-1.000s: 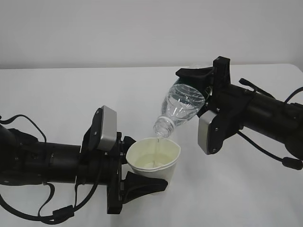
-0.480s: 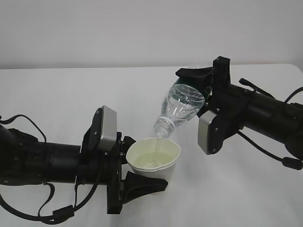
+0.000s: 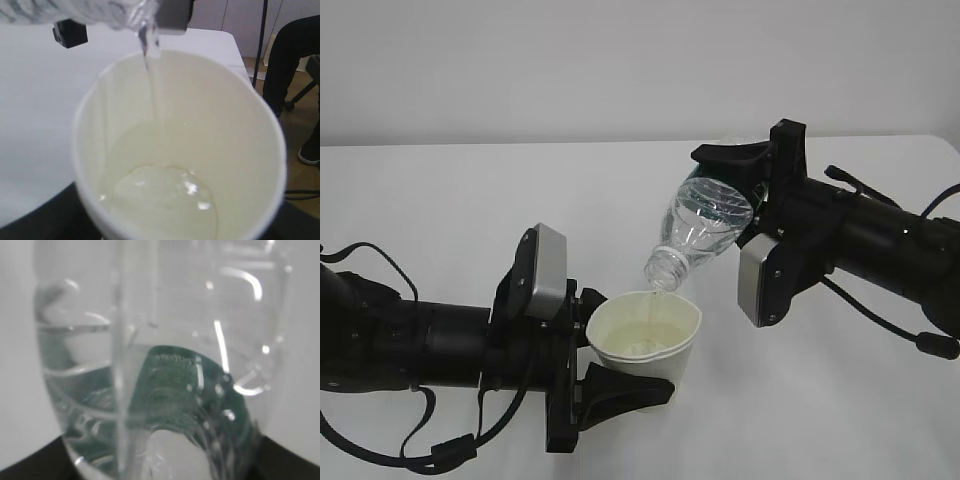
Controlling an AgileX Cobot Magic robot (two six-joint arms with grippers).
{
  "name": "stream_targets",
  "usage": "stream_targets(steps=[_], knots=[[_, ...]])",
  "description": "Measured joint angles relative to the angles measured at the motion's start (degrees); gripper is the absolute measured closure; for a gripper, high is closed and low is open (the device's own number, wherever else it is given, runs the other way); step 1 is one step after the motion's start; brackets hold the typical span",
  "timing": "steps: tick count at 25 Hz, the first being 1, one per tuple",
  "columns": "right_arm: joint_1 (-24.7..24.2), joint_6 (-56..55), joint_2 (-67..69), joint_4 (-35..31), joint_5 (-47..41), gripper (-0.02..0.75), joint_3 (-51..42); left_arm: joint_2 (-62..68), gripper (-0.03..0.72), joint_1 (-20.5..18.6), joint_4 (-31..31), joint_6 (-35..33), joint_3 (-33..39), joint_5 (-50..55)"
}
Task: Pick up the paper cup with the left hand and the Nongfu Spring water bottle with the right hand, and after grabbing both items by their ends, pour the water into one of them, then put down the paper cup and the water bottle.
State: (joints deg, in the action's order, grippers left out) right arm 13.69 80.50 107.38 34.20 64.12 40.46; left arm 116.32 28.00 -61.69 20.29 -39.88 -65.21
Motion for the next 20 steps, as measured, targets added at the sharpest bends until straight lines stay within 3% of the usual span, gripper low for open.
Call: stream_targets(steps=[20], knots=[[0.0,0.0,0.0,0.0,0.0,0.322,0.0,0.0,0.218,0.0,0.0,0.0,0.0,0.0]])
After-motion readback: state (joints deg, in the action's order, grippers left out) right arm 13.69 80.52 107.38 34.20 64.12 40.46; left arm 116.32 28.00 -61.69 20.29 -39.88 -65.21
